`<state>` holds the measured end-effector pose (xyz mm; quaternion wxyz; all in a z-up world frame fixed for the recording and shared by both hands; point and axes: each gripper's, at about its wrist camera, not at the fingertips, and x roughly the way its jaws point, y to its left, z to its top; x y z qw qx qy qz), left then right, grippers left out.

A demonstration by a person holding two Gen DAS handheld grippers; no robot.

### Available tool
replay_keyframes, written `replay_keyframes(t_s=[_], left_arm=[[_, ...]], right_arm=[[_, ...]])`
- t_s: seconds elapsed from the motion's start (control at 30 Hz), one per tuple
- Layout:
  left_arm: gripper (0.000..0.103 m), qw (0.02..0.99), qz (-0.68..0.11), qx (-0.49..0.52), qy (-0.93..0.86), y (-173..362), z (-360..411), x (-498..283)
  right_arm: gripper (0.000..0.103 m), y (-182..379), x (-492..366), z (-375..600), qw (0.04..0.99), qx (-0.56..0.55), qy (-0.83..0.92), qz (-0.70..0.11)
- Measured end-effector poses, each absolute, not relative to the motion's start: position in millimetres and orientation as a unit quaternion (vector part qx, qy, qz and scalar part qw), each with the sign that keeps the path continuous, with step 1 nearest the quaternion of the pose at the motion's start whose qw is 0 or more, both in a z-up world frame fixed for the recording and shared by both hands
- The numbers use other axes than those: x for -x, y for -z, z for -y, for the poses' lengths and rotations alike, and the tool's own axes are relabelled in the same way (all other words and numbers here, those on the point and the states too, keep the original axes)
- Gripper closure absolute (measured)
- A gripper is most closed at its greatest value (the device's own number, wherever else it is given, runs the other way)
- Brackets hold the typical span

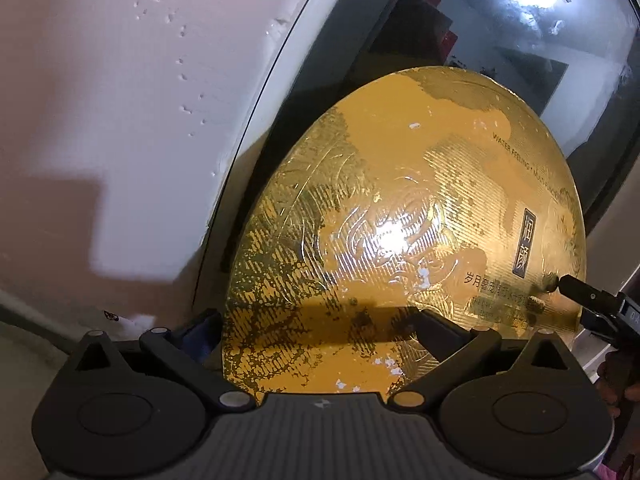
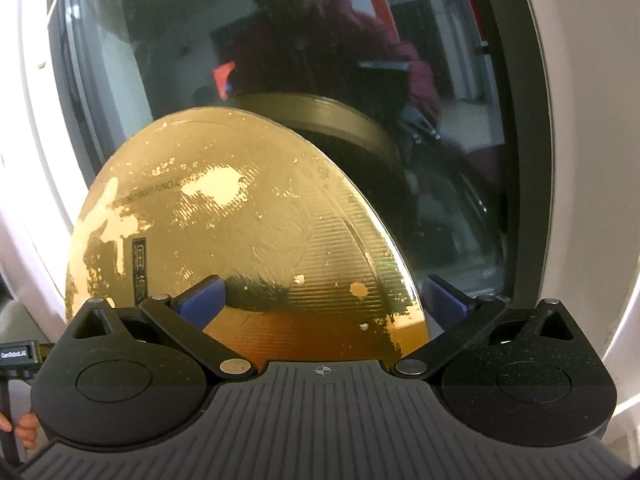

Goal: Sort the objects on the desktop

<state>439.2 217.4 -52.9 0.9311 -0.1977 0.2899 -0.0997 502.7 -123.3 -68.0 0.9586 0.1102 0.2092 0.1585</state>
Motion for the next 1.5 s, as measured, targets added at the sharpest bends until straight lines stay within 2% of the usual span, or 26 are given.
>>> replay_keyframes(t_s=[0.17,0.47,0.7,0.97,1.23,1.5], left_arm=[[0.002,0.94,-0.264,0.193,0.096,37,-210,-430],[0.002,0.957,-0.18,0.196,0.119,-57,-195,-384],[0.002,0.955,-0.174,0.205,0.127,-119,-177,-321],[0.002,0.938,-0.211,0.245,0.123,-104,-159,-266],[0.002,0.901,-0.302,0.285,0.122,-57,-134,-198],[0.002,0.872,-0.362,0.304,0.129,-23,-95,-140]], right_arm=[[0.001,54,-492,114,0.967,-0.09,-0.143,-0.191],[0.002,-31,-433,118,0.987,-0.067,-0.123,-0.079],[0.003,-90,-366,128,0.992,-0.04,-0.101,-0.057],[0.003,-119,-265,145,0.993,0.01,-0.076,-0.093],[0.003,-98,-184,158,0.981,0.029,-0.056,-0.183],[0.003,-93,-131,182,0.966,0.059,-0.026,-0.25]])
